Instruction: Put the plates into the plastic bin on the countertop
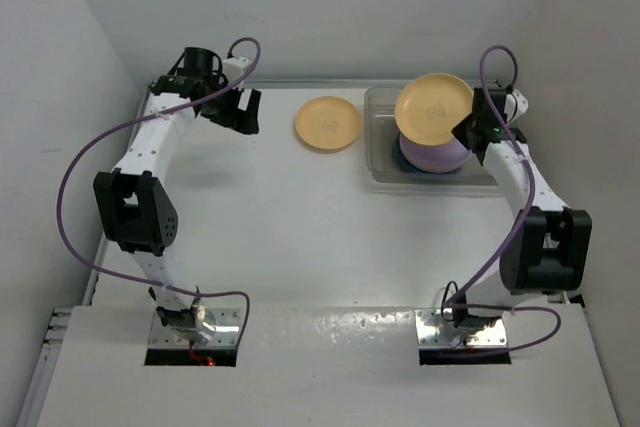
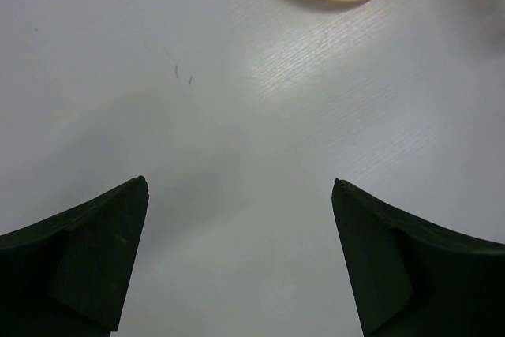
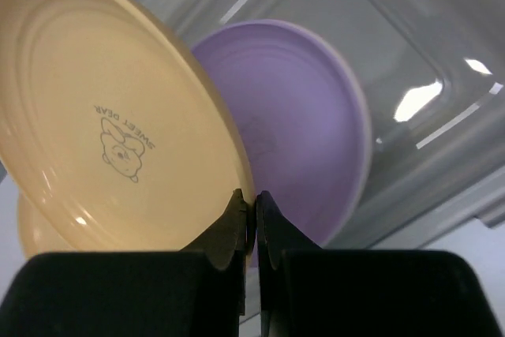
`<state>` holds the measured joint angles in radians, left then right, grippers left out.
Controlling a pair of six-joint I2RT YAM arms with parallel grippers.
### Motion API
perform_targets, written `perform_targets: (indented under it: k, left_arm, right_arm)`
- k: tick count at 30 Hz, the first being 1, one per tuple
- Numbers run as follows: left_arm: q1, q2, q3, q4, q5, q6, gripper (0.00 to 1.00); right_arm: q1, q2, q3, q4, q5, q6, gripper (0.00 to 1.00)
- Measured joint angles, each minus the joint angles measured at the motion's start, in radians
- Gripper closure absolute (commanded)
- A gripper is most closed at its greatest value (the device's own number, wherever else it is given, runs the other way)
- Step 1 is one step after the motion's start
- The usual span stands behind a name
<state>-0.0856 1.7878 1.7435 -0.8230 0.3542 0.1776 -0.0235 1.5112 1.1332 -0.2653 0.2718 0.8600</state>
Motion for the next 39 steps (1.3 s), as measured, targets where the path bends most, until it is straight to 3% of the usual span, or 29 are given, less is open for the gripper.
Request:
perform_targets:
  k: [6, 7, 9, 10, 11, 13, 14, 18, 26, 33, 37, 38, 39]
  left_arm:
    - [0.0, 0.017, 0.0, -0.005, 0.003, -0.003, 0.01]
    - [0.0, 0.017, 0.0, -0.005, 0.004, -0.003, 0.01]
    - [0.0, 0.017, -0.001, -0.006, 0.004, -0.002, 0.01]
    - [0.0, 0.017, -0.001, -0.005, 0.005, -0.001, 0.01]
    - [0.0, 0.018, -0.001, -0.006, 0.007, -0.001, 0.01]
    - [0.0, 0.021, -0.001, -0.006, 0.009, 0.001, 0.01]
    - [0.0, 0.026, -0.001, -0.005, 0.013, 0.001, 0.01]
    - [-0.021, 0.095, 0.021, -0.003, 0.017, 0.0, 0.03]
    - [-0.146, 0.394, 0.29, 0.122, -0.032, -0.114, 0.04]
    - [-0.235, 0.66, 0.487, 0.245, -0.216, -0.235, 0.1]
    - [-0.252, 0.759, 0.515, 0.282, -0.332, -0.282, 0.21]
    - [-0.251, 0.772, 0.515, 0.297, -0.342, -0.297, 0.38]
    - [-0.249, 0.772, 0.52, 0.311, -0.356, -0.305, 0.47]
  right_arm:
    - [-0.071, 0.097, 0.052, -0.123, 0.02, 0.02, 0.96]
    - [-0.076, 0.106, 0.052, -0.135, 0.015, 0.021, 0.84]
    - [-0.082, 0.117, 0.054, -0.156, 0.006, 0.024, 0.72]
    - [-0.085, 0.123, 0.058, -0.165, 0.002, 0.021, 0.56]
    - [-0.085, 0.129, 0.064, -0.178, 0.001, 0.021, 0.47]
    - [-0.087, 0.144, 0.075, -0.192, -0.012, 0.003, 0.32]
    - [-0.087, 0.153, 0.083, -0.201, -0.016, -0.006, 0.29]
    - [-0.085, 0.201, 0.126, -0.259, -0.017, -0.066, 0.26]
    - [-0.073, 0.151, 0.098, -0.282, 0.026, -0.158, 0.22]
    - [-0.021, 0.024, 0.08, -0.269, 0.07, -0.232, 0.22]
    - [0.011, -0.043, 0.063, -0.258, 0.085, -0.254, 0.22]
    - [0.024, -0.059, 0.057, -0.257, 0.087, -0.257, 0.22]
    - [0.033, -0.075, 0.05, -0.257, 0.089, -0.26, 0.22]
